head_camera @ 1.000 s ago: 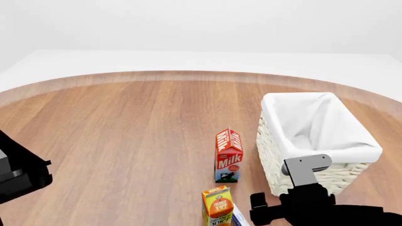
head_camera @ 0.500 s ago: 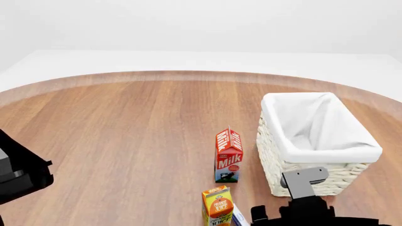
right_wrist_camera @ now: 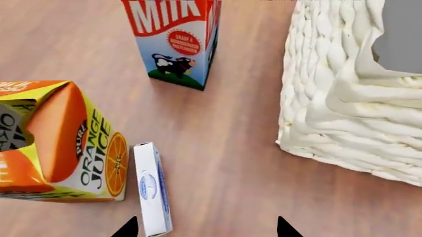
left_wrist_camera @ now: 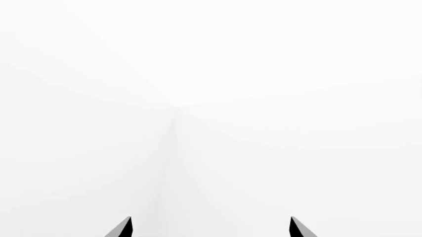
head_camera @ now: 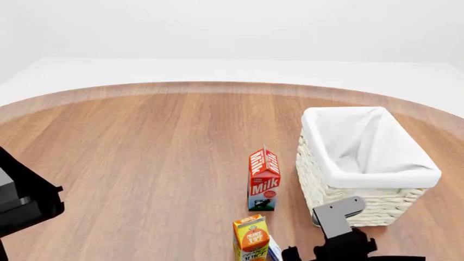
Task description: Pick up the cream cheese box and the butter, and put them in the basket.
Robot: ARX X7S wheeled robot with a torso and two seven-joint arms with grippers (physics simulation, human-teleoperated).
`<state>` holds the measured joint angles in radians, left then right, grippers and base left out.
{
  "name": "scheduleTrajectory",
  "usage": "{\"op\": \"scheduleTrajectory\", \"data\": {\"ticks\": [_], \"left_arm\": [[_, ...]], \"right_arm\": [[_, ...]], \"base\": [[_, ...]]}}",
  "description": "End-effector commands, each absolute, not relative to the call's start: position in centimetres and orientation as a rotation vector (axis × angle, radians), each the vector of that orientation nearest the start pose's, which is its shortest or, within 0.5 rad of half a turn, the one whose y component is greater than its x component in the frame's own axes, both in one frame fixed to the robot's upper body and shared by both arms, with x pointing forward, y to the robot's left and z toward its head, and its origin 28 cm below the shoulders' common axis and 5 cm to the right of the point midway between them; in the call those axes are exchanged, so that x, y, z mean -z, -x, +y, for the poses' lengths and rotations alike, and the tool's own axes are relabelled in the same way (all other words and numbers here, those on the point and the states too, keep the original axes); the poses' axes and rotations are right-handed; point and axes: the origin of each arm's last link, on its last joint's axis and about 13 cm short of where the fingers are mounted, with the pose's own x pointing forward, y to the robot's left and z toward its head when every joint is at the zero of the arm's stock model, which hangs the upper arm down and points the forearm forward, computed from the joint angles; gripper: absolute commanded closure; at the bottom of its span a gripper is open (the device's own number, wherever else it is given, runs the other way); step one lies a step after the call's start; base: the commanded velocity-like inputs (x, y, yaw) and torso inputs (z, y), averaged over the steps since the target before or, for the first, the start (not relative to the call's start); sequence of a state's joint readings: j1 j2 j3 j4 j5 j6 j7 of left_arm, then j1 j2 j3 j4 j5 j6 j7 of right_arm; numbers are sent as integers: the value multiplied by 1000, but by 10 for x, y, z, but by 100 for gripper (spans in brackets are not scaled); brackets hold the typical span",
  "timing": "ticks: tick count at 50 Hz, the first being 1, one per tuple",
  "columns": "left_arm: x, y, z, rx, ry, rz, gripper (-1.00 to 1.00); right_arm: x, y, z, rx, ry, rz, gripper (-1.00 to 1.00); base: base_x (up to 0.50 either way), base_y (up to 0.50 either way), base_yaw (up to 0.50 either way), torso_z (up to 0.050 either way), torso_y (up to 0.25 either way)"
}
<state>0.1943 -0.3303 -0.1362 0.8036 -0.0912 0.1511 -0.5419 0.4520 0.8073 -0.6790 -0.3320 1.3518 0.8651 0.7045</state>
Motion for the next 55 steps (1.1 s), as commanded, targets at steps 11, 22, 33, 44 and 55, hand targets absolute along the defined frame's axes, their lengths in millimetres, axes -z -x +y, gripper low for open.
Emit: {"op": "scheduleTrajectory", "data": {"ticks": [11, 22, 33, 44, 55], "left_arm": [[-165, -147, 259, -435, -69, -814, -100], [-164, -148, 259, -437, -70, -813, -100], [-164, -148, 260, -439, -70, -814, -100], [-164, -147, 260, -439, -72, -815, -100], [-164, -147, 260, -441, -72, -816, -100]], "right_arm": [[-85, -203, -128, -277, 182, 743, -100], [-77, -202, -125, -284, 202, 759, -100], [-69, -198, -122, -300, 207, 782, -100], [-68, -199, -122, -299, 210, 778, -100], [-63, -201, -119, -306, 214, 777, -100]], "base": [[0, 0, 0, 0, 0], [0, 0, 0, 0, 0], [0, 0, 0, 0, 0], [0, 0, 0, 0, 0], [0, 0, 0, 0, 0]]}}
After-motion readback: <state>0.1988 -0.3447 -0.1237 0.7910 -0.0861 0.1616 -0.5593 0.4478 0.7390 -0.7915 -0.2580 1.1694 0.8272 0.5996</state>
